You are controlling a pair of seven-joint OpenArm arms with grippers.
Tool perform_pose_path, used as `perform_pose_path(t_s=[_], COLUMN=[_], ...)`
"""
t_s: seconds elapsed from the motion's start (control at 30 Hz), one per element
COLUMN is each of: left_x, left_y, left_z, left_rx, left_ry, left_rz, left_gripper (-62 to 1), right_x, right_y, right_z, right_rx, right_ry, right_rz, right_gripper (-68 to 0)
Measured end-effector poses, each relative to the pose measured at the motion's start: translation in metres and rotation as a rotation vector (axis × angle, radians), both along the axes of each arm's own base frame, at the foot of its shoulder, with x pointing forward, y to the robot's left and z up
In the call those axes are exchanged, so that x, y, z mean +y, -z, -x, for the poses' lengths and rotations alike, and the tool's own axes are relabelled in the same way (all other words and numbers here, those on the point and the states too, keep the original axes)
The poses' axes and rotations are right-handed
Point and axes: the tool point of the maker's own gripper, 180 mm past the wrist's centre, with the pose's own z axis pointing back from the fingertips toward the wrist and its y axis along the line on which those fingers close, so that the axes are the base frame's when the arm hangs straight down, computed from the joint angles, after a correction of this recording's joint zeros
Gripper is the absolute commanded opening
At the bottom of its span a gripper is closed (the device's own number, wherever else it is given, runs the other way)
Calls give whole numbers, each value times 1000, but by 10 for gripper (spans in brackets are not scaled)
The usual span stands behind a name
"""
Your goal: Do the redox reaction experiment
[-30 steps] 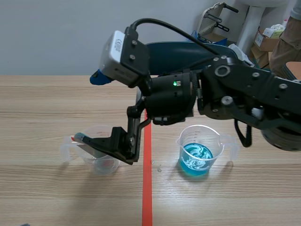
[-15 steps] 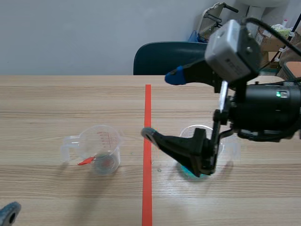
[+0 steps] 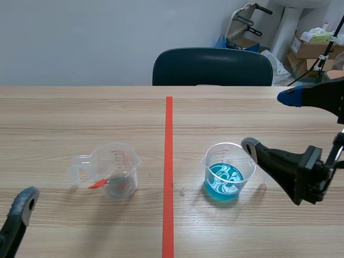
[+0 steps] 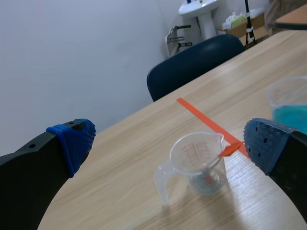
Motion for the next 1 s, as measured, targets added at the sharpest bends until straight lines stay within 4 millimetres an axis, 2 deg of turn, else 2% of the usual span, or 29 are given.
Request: perform_pose_path(t_s=[0.23,0.43,0.67,0.77,1.0], left_x=[-9,-16,-20,-26,-31], left_y=[-12,-1,8,17,17], left_z=[-20,-36,-60,-64,-72], left_rx=[-74,-1,42,85,81], left_ry=[65,124,125,139,134], left_rz=[18,1,-64,-83,-102], left_gripper=[14,14,14,14,14], right_x=[-2,-2,-3,-3,-3], right_y=[-17,-29,-25,-25,-23], right_z=[21,28,27,27,27], right_rx=[20,9,23,23,33], right_ry=[59,80,84,85,86], right_rz=[-27,-9,12,11,20], right_gripper=[4,4,4,4,4])
